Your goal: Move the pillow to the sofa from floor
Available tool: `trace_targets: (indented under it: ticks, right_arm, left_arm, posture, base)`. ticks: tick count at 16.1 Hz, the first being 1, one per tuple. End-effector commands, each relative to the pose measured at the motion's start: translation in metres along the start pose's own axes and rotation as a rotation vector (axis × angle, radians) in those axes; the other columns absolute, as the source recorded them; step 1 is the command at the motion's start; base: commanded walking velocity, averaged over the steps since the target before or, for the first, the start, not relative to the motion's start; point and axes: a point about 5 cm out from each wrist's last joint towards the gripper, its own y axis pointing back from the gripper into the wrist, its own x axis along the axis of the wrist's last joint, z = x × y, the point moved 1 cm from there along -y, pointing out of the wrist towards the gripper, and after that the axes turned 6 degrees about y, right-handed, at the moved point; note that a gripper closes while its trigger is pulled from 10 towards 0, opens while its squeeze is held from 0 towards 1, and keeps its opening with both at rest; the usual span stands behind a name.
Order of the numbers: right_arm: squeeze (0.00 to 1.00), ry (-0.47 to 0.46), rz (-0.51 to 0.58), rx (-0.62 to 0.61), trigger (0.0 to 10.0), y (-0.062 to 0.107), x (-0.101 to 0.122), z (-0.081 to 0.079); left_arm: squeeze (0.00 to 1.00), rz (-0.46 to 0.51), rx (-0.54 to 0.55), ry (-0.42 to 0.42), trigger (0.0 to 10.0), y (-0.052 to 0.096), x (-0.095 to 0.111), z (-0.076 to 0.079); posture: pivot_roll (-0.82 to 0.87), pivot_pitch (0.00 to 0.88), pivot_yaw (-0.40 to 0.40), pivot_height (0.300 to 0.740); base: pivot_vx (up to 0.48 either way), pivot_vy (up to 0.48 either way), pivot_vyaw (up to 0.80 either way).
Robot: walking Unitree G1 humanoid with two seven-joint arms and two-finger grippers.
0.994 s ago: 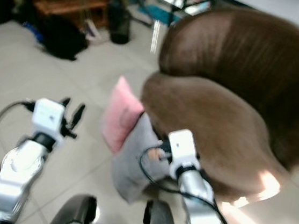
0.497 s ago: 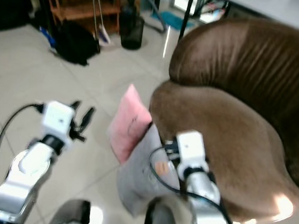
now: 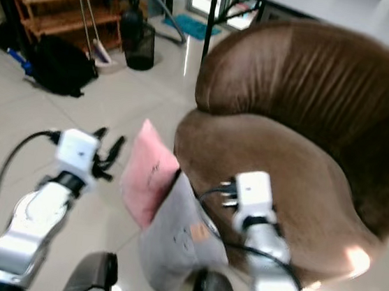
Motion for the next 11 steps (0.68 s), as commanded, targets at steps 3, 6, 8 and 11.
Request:
trace_targets:
  ticks: [3,6,8,11]
  right_arm:
    - [0.0,0.009,0.001,-0.022,10.0,0.0016,-0.0002,0.0082]
    - [0.0,0.007,-0.001,-0.022,10.0,0.0015,-0.0006,0.0073]
    - [0.0,0.008,-0.001,-0.014,10.0,0.0006,-0.0009,0.0055]
    - [0.0,0.007,-0.006,-0.002,10.0,-0.0013,-0.0022,0.0025]
  left_arm:
    - [0.0,-0.023,-0.049,0.016,10.0,-0.001,-0.0039,0.0074]
    - [0.0,-0.038,-0.099,0.007,10.0,0.0005,-0.0063,0.0114]
    - [0.0,-0.039,-0.095,0.003,10.0,0.0005,-0.0068,0.0104]
    - [0.0,-0.048,-0.09,-0.007,10.0,0.001,-0.0091,0.0073]
  posture:
    - [-0.05,0.019,-0.004,0.585]
    - [-0.05,0.021,-0.004,0.555]
    - [-0.04,0.023,-0.008,0.53]
    - [-0.04,0.025,-0.01,0.53]
  base:
    - [0.0,0.0,0.0]
    - [0.0,0.0,0.0]
    - [0.0,0.0,0.0]
    - [0.0,0.0,0.0]
